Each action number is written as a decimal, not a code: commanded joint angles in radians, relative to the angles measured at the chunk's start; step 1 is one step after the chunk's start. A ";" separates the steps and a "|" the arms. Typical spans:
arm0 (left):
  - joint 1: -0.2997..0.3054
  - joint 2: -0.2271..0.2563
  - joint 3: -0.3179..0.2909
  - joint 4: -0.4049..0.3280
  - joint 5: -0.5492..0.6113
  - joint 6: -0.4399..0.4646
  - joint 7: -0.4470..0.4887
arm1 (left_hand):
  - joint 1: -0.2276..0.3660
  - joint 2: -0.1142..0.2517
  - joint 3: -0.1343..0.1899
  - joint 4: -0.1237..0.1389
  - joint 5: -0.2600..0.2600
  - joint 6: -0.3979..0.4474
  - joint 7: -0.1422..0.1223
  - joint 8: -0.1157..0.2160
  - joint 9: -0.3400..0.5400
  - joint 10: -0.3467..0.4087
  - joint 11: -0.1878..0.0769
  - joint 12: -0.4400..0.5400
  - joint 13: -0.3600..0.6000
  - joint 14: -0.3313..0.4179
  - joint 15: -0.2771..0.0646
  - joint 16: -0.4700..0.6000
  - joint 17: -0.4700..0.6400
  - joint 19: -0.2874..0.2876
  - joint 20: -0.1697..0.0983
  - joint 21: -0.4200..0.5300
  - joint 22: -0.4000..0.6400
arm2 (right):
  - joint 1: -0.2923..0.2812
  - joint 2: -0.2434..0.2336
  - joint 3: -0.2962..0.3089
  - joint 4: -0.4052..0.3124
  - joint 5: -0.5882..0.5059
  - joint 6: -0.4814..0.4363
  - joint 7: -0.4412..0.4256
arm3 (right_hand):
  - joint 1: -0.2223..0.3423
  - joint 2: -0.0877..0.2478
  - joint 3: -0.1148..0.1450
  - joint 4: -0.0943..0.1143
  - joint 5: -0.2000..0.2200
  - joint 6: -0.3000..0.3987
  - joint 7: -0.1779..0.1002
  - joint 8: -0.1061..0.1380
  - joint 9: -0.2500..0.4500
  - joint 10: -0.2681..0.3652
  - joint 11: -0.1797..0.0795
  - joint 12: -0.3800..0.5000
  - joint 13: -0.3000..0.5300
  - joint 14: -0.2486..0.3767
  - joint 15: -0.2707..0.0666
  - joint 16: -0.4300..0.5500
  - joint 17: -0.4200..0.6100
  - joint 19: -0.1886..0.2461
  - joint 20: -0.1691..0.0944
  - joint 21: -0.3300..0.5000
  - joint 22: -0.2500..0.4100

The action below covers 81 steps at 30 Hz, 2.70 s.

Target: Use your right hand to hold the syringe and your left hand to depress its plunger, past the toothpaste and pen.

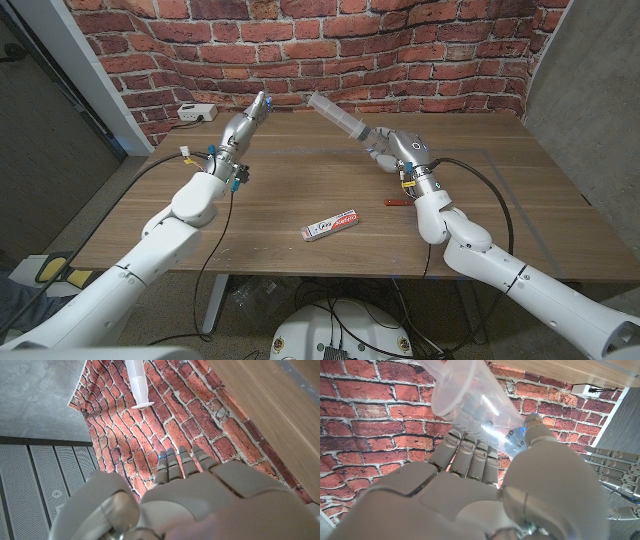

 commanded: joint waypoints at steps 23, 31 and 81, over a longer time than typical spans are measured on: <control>-0.088 -0.034 0.066 -0.002 0.146 0.009 0.008 | 0.008 -0.004 -0.010 -0.001 0.000 0.009 -0.003 0.005 0.003 0.005 -0.010 -0.001 0.005 0.003 -0.007 -0.002 0.004 -0.012 -0.009 -0.002 0.003 | 0.012 0.020 -0.019 -0.001 -0.023 0.037 0.005 | 0.061 0.144 0.222 0.210 0.004 0.105 -0.084 -0.009 0.001 0.059 -0.042 -0.007 0.000 0.007 -0.063 0.001 -0.002 0.006 -0.119 0.013 -0.001; -0.090 -0.026 0.067 -0.007 0.140 0.014 -0.010 | 0.008 -0.003 -0.012 -0.001 0.000 0.013 -0.002 0.006 0.003 0.003 -0.014 -0.002 0.005 0.001 -0.007 -0.003 0.004 -0.014 -0.009 -0.003 0.003 | 0.015 0.019 -0.016 0.004 -0.018 0.056 0.003 | 0.062 0.144 0.223 0.207 0.004 0.106 -0.084 -0.012 0.001 0.059 -0.042 -0.009 0.000 0.006 -0.060 0.000 -0.002 0.005 -0.117 0.016 -0.002; -0.143 -0.021 0.121 0.001 0.138 0.043 -0.081 | 0.009 0.000 -0.023 0.001 0.002 0.023 0.002 0.003 0.003 0.005 -0.014 -0.005 0.005 0.001 -0.010 -0.004 0.004 -0.022 -0.002 -0.006 0.003 | 0.033 0.052 -0.033 0.027 -0.032 0.071 -0.013 | 0.059 0.145 0.222 0.198 0.004 0.114 -0.082 -0.022 0.001 0.066 -0.033 -0.019 0.002 0.004 -0.057 -0.004 0.001 -0.006 -0.113 0.031 -0.006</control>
